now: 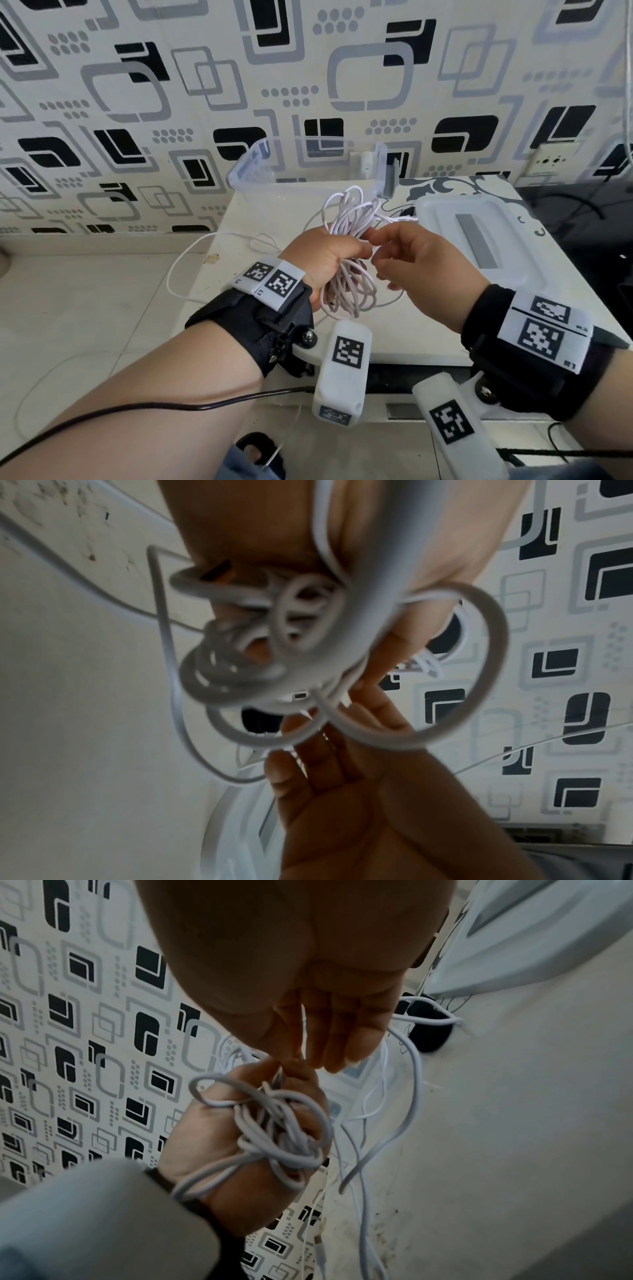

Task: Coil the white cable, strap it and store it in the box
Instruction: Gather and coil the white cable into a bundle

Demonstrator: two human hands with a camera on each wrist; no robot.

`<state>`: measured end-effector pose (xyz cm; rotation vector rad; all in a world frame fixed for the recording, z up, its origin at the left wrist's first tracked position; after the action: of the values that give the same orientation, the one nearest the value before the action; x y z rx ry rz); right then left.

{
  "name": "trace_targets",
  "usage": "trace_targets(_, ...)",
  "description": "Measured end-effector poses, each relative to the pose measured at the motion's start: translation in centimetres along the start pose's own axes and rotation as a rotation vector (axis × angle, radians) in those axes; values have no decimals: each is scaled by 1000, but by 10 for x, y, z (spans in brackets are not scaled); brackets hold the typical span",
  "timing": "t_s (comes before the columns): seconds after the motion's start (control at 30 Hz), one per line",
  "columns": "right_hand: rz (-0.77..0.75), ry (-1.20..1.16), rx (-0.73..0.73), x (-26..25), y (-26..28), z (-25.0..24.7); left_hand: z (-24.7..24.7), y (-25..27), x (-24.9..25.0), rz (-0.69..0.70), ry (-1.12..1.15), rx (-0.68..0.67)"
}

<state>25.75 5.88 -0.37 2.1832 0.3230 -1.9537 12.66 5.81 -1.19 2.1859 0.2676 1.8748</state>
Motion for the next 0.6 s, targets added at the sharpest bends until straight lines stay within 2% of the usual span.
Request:
trace_targets(0.13, 24, 247, -23, 3, 1, -1, 0, 2, 2, 32, 34, -33)
trace_targets(0.23, 110, 255, -32, 6, 0, -6, 2, 5, 5, 30, 46, -96)
trace_targets(0.33, 102, 248, 6, 2, -1, -11, 6, 6, 8, 37, 36, -148)
trace_targets(0.5, 82, -89, 90, 1, -4, -14, 3, -1, 2, -12, 0, -118)
trace_targets(0.6, 49, -187, 153, -2, -5, -20, 2, -2, 1, -42, -6, -189)
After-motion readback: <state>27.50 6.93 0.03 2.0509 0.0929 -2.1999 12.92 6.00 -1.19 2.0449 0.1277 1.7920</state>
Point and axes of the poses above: each hand's wrist, its own y-axis away from the middle knuckle, its own z-axis out of the palm, x = y × z, the point moved 5 cm from there along -y, towards the middle knuckle, and after that the axes turned 13 degrees about -y, right-handed, at the moved point
